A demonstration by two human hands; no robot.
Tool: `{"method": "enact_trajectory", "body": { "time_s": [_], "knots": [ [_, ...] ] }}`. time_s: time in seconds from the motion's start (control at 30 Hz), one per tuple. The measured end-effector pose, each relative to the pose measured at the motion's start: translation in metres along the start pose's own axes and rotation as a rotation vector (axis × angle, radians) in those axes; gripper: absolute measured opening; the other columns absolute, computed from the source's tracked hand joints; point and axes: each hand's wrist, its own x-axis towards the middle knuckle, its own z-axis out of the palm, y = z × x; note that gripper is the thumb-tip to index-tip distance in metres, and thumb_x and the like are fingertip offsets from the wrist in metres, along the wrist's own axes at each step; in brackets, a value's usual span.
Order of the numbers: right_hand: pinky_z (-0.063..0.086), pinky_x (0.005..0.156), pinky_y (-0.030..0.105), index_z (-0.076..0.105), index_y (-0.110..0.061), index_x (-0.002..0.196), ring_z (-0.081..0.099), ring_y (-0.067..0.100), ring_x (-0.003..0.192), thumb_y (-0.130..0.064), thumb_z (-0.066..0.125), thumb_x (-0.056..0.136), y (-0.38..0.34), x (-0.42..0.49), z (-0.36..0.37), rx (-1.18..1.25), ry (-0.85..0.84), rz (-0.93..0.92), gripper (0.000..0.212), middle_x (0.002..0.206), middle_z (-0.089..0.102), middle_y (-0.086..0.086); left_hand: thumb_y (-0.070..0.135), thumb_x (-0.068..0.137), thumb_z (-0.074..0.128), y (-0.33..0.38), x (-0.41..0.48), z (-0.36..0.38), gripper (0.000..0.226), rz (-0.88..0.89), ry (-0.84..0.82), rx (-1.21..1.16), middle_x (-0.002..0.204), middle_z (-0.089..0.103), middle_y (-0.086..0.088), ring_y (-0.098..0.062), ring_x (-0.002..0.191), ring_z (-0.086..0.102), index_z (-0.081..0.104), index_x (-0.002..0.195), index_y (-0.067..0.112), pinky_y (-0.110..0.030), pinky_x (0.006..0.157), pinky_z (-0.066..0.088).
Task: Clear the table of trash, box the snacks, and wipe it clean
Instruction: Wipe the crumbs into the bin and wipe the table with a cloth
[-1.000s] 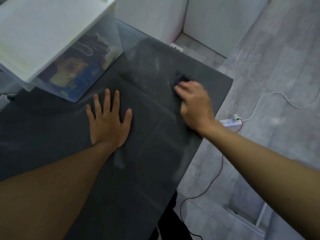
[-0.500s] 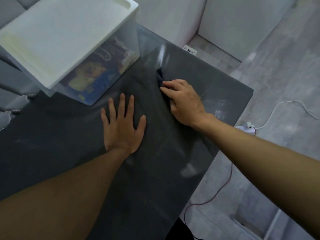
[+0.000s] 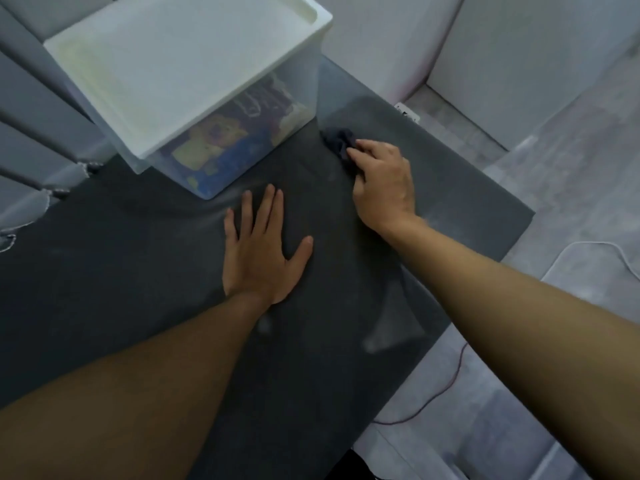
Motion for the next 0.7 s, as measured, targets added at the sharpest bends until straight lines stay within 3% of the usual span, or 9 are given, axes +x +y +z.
{"method": "enact_trajectory", "body": {
  "time_s": [0.07, 0.17, 0.23, 0.37, 0.43, 0.5, 0.6, 0.63, 0.7],
  "knots": [
    [0.035, 0.104, 0.037, 0.067, -0.017, 0.126, 0.046, 0.026, 0.126, -0.009, 0.051, 0.091, -0.018, -0.011, 0.006, 0.009, 0.017, 0.007, 0.039, 0.134, 0.059, 0.001, 0.069, 0.090, 0.023, -0.001, -0.002, -0.003, 0.087, -0.009, 0.013, -0.063, 0.167, 0.003, 0.004, -0.021, 0.154, -0.005, 0.006, 0.160, 0.020, -0.047, 0.124, 0.000],
    [0.039, 0.103, 0.040, 0.068, -0.014, 0.124, 0.051, 0.028, 0.122, -0.005, 0.052, 0.088, -0.032, -0.043, 0.007, 0.016, -0.133, -0.355, 0.041, 0.130, 0.063, 0.003, 0.057, 0.085, 0.035, -0.007, -0.007, -0.009, 0.084, -0.039, 0.056, -0.258, 0.166, 0.014, 0.001, -0.017, 0.154, 0.004, 0.022, 0.157, 0.016, -0.044, 0.125, 0.001],
    [0.039, 0.103, 0.039, 0.067, -0.013, 0.125, 0.051, 0.027, 0.124, -0.005, 0.052, 0.089, -0.023, -0.050, 0.001, -0.005, -0.177, -0.445, 0.040, 0.132, 0.062, 0.003, 0.047, 0.084, 0.045, -0.010, -0.011, -0.013, 0.076, -0.058, 0.087, -0.437, 0.162, 0.025, 0.000, -0.015, 0.152, 0.012, 0.036, 0.152, 0.014, -0.041, 0.125, 0.002],
    [0.034, 0.106, 0.036, 0.063, -0.015, 0.131, 0.042, 0.025, 0.131, -0.006, 0.052, 0.090, -0.028, -0.048, 0.004, -0.015, -0.029, -0.001, 0.044, 0.139, 0.055, 0.003, 0.028, 0.094, 0.053, -0.017, -0.018, -0.022, 0.059, -0.131, 0.057, -0.694, 0.160, 0.028, 0.000, -0.016, 0.150, 0.015, 0.040, 0.150, 0.013, -0.041, 0.125, 0.009],
    [0.035, 0.106, 0.037, 0.063, -0.013, 0.131, 0.043, 0.027, 0.130, -0.003, 0.052, 0.087, -0.048, -0.062, 0.011, -0.009, -0.023, 0.026, 0.046, 0.139, 0.056, 0.004, 0.029, 0.100, 0.046, -0.026, -0.029, -0.020, 0.058, -0.128, 0.026, -0.523, 0.164, 0.020, 0.000, -0.017, 0.152, 0.009, 0.031, 0.154, 0.015, -0.040, 0.125, 0.007],
    [0.040, 0.103, 0.042, 0.066, -0.010, 0.125, 0.049, 0.031, 0.125, -0.001, 0.053, 0.084, -0.063, -0.087, 0.016, 0.030, -0.086, -0.179, 0.045, 0.134, 0.060, 0.008, 0.038, 0.103, 0.034, -0.036, -0.050, -0.014, 0.059, -0.121, 0.027, -0.274, 0.166, 0.013, 0.001, -0.020, 0.153, 0.003, 0.021, 0.158, 0.020, -0.042, 0.125, 0.002],
    [0.041, 0.105, 0.042, 0.068, -0.011, 0.124, 0.052, 0.031, 0.124, -0.003, 0.055, 0.085, -0.063, -0.117, 0.015, -0.023, -0.216, -0.514, 0.042, 0.133, 0.062, 0.007, 0.046, 0.104, 0.018, -0.049, -0.084, -0.005, 0.060, -0.163, 0.015, -0.148, 0.168, 0.002, 0.002, -0.022, 0.154, -0.004, 0.008, 0.160, 0.027, -0.046, 0.124, 0.000],
    [0.042, 0.104, 0.044, 0.068, -0.011, 0.123, 0.054, 0.032, 0.123, -0.002, 0.056, 0.085, -0.058, -0.117, 0.013, -0.047, -0.195, -0.533, 0.041, 0.132, 0.062, 0.007, 0.048, 0.104, 0.015, -0.052, -0.092, -0.003, 0.060, -0.153, 0.003, -0.133, 0.168, 0.000, 0.002, -0.022, 0.154, -0.005, 0.004, 0.160, 0.027, -0.046, 0.124, 0.000],
    [0.045, 0.098, 0.047, 0.070, -0.009, 0.119, 0.056, 0.034, 0.119, -0.001, 0.055, 0.085, -0.048, -0.111, 0.008, -0.049, -0.070, -0.368, 0.038, 0.128, 0.064, 0.009, 0.050, 0.104, 0.012, -0.056, -0.096, 0.001, 0.061, -0.126, 0.001, -0.096, 0.168, -0.001, 0.002, -0.022, 0.154, -0.006, 0.002, 0.159, 0.027, -0.047, 0.124, 0.001]
  ]
}}
